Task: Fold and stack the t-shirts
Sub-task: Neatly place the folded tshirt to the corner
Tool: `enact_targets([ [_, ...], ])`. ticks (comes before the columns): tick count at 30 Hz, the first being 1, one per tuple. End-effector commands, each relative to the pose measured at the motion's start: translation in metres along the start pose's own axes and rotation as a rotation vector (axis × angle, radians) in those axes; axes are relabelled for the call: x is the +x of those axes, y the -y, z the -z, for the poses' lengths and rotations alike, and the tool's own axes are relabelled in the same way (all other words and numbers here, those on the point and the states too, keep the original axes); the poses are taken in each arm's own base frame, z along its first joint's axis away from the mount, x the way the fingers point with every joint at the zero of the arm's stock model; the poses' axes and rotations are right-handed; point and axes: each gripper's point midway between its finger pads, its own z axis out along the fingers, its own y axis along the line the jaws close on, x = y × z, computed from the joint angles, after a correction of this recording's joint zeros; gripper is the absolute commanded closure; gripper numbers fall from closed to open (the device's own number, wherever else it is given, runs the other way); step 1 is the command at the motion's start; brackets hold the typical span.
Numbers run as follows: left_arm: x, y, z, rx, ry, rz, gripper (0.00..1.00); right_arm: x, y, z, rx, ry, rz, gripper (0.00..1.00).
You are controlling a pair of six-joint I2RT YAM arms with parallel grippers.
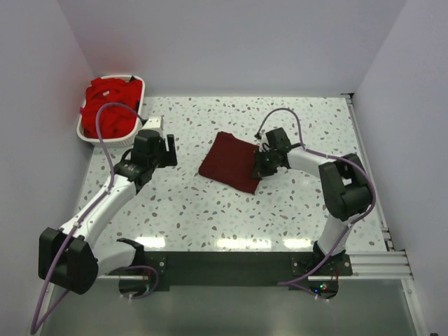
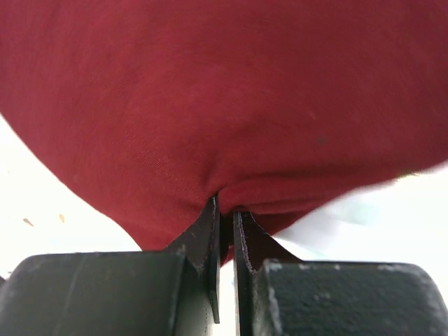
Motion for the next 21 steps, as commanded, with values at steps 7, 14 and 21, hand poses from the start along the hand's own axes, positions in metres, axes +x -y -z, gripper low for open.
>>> enact_targets([
  [7,0.002,0.001,-0.009,0.009,-0.018,-0.024,0.25,-0.002,-0.104,-0.043,-0.152,-0.036,0.119,1.0],
  [14,0.013,0.012,-0.015,0.061,-0.062,-0.055,0.25,-0.014,-0.129,-0.022,-0.125,0.044,0.057,0.57],
  [21,0.034,0.077,-0.009,0.127,-0.112,-0.265,0.26,-0.023,-0.075,0.049,0.065,0.117,-0.004,0.32],
])
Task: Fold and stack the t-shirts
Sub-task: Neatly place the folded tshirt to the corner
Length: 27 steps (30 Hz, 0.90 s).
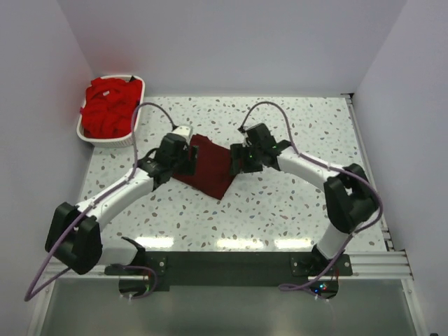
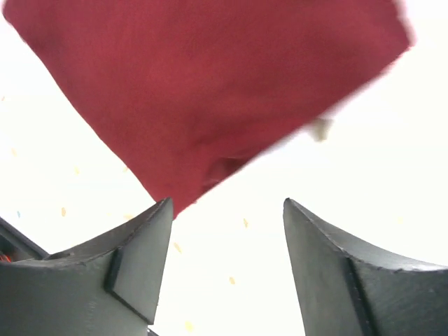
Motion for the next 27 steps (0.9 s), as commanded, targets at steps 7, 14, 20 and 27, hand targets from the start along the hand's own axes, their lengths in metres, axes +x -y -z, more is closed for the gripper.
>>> enact_targets([
  [7,-0.002,0.118,-0.009,0.025,-0.013,-0.385,0.36,0.009,0.127,0.115,0.415,0.173,-0.226,0.14],
  [14,0.02,0.173,-0.041,-0.024,-0.04,-0.563,0.44,0.032,0.15,0.143,0.482,0.212,-0.257,0.11],
  [20,0.039,0.19,-0.068,-0.014,-0.076,-0.581,0.5,0.041,0.153,0.142,0.468,0.208,-0.251,0.11],
  [27,0.067,0.191,-0.085,-0.023,-0.148,-0.575,0.7,0.044,0.149,0.132,0.422,0.201,-0.251,0.11],
])
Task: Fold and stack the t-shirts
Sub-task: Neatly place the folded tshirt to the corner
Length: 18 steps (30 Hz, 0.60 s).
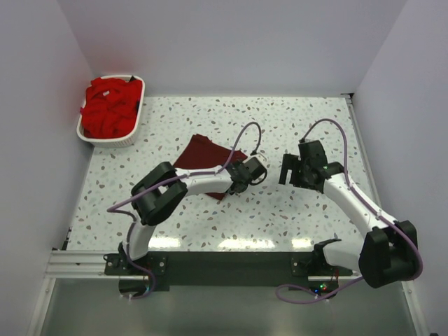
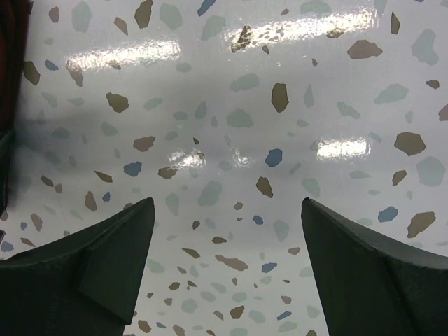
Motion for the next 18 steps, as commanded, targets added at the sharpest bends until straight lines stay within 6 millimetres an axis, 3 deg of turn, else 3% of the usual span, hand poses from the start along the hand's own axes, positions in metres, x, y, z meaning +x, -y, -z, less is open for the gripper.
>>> enact_targets([
  [1,0.0,0.008,-0.008,-0.002,-0.018,0.043,0.76,-0.006,-0.005,0.0,-0.04,0.029,0.007,0.11],
  [4,0.013,0.012,-0.014,-0.011,-0.06,0.077,0.92,-0.006,-0.01,-0.001,-0.066,0.026,0.003,0.12],
  [6,0.02,0.001,-0.014,-0.078,-0.09,0.099,1.0,-0.005,-0.013,-0.001,-0.08,0.025,0.005,0.12],
  [13,0.067,-0.052,-0.029,-0.2,-0.292,0.414,1.0,-0.003,-0.014,-0.003,-0.092,0.02,0.011,0.12],
  [18,0.1,-0.09,-0.028,-0.255,-0.363,0.517,1.0,0.0,-0.021,-0.004,-0.136,0.013,0.012,0.12],
])
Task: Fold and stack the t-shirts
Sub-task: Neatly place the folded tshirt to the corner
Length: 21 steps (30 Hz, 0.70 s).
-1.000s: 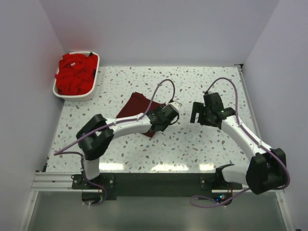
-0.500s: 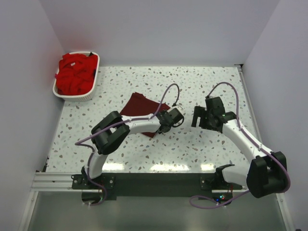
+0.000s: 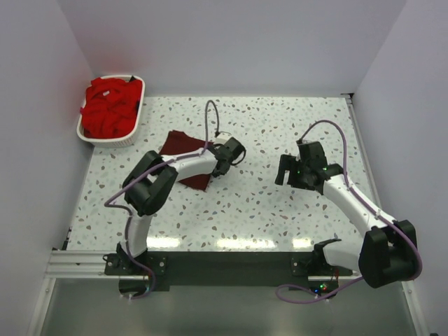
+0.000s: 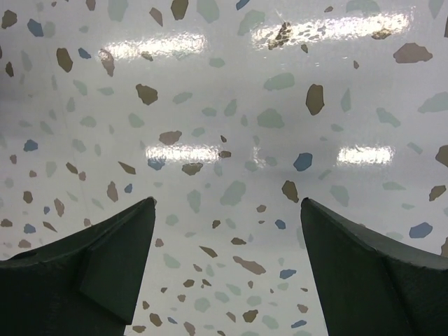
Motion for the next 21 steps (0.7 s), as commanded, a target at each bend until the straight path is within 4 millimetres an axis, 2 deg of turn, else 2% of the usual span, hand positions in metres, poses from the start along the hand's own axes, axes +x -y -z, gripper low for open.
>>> enact_targets([
  [1,0.055,-0.059,-0.017,-0.122,-0.205,0.063,1.0,-0.004,-0.007,-0.002,-0.052,0.024,0.012,0.12],
  [7,0.064,-0.109,-0.019,-0.178,-0.254,0.17,1.0,-0.003,-0.01,-0.003,-0.068,0.021,0.016,0.12],
  [13,0.076,-0.146,-0.024,-0.214,-0.297,0.233,1.0,-0.003,-0.013,-0.002,-0.086,0.022,0.023,0.12],
  [16,0.082,-0.163,-0.026,-0.249,-0.307,0.233,1.0,-0.002,-0.013,-0.003,-0.092,0.02,0.026,0.12],
  [21,0.081,-0.197,-0.022,-0.358,-0.27,0.153,1.0,-0.001,-0.017,-0.001,-0.117,0.021,0.027,0.12],
])
